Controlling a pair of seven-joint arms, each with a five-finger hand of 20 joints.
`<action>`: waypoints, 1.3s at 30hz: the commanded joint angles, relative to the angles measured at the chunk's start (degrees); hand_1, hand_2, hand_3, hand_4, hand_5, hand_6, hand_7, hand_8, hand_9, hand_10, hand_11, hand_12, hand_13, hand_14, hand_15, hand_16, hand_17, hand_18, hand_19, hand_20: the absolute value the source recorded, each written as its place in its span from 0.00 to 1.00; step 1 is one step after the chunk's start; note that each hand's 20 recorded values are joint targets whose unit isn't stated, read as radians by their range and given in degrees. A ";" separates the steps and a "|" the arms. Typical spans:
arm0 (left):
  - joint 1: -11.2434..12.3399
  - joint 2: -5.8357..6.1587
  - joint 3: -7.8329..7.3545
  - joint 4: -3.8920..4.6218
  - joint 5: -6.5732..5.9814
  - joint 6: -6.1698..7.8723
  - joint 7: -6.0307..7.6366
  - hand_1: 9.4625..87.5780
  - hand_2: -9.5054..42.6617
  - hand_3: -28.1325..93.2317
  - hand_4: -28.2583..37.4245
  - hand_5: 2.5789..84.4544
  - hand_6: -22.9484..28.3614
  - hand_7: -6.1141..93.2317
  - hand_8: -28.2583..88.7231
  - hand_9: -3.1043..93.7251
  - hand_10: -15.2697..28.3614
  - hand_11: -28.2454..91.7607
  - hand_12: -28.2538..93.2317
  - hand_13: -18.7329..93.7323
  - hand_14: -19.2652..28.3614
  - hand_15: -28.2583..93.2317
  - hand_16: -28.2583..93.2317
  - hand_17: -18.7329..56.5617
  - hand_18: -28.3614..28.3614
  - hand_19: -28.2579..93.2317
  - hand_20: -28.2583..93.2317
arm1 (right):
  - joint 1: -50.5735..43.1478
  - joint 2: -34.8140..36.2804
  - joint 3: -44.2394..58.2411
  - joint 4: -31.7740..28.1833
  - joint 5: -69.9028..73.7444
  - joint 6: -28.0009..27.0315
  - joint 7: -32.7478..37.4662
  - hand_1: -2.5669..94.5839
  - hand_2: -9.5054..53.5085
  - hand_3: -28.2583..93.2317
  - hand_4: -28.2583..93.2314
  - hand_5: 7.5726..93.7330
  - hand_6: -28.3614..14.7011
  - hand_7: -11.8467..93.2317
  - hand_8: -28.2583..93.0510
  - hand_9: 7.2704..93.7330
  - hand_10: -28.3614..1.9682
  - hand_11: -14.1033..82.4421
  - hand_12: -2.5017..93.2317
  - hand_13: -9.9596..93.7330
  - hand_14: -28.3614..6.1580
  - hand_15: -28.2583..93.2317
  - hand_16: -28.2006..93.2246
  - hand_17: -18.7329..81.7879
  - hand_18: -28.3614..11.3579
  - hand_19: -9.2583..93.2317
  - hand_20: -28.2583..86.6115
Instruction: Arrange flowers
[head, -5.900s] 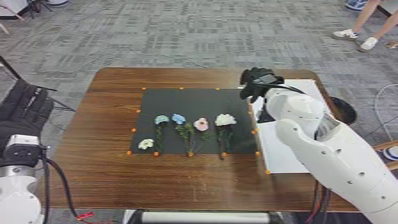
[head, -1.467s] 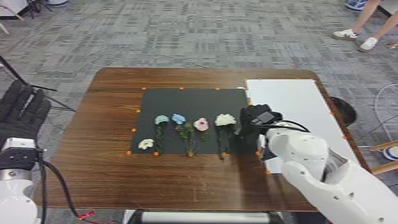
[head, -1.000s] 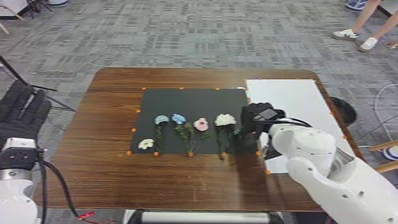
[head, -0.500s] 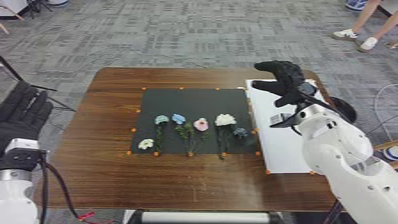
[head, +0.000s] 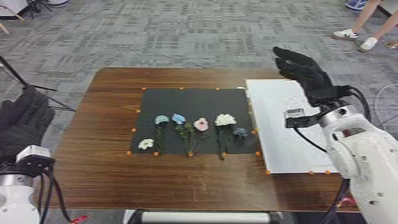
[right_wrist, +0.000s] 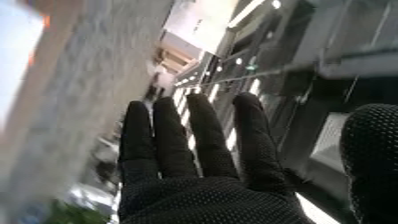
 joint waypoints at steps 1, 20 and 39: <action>1.03 -0.72 -0.47 1.24 -2.40 -4.39 1.09 0.15 0.37 0.82 0.00 0.38 0.52 0.10 0.18 0.29 0.59 0.30 0.30 0.30 0.56 0.27 0.22 0.18 0.66 0.35 0.32 | -2.82 -1.86 1.93 -0.74 25.92 3.80 -2.31 0.09 0.28 0.90 0.03 0.30 0.61 0.17 0.16 0.29 0.45 0.20 0.15 0.26 0.39 0.38 0.29 0.25 0.30 0.38 0.33; 0.80 0.08 -1.13 1.36 -2.84 -5.66 0.31 0.15 0.37 0.82 0.00 0.39 0.52 0.10 0.18 0.29 0.59 0.30 0.31 0.30 0.57 0.26 0.23 0.19 0.66 0.34 0.32 | -5.54 -2.82 3.47 -2.55 27.02 4.54 -2.28 0.10 0.29 0.90 0.04 0.33 0.61 0.18 0.16 0.30 0.46 0.20 0.15 0.28 0.43 0.36 0.30 0.24 0.28 0.39 0.35; 0.89 0.26 -1.23 1.04 -2.94 -5.10 0.62 0.16 0.37 0.82 0.00 0.39 0.53 0.11 0.18 0.29 0.59 0.30 0.31 0.31 0.58 0.27 0.23 0.18 0.67 0.34 0.32 | -5.50 -1.68 3.58 -2.99 27.35 3.96 -1.95 0.10 0.29 0.90 0.04 0.35 0.60 0.18 0.16 0.31 0.46 0.20 0.15 0.29 0.43 0.36 0.30 0.24 0.27 0.39 0.34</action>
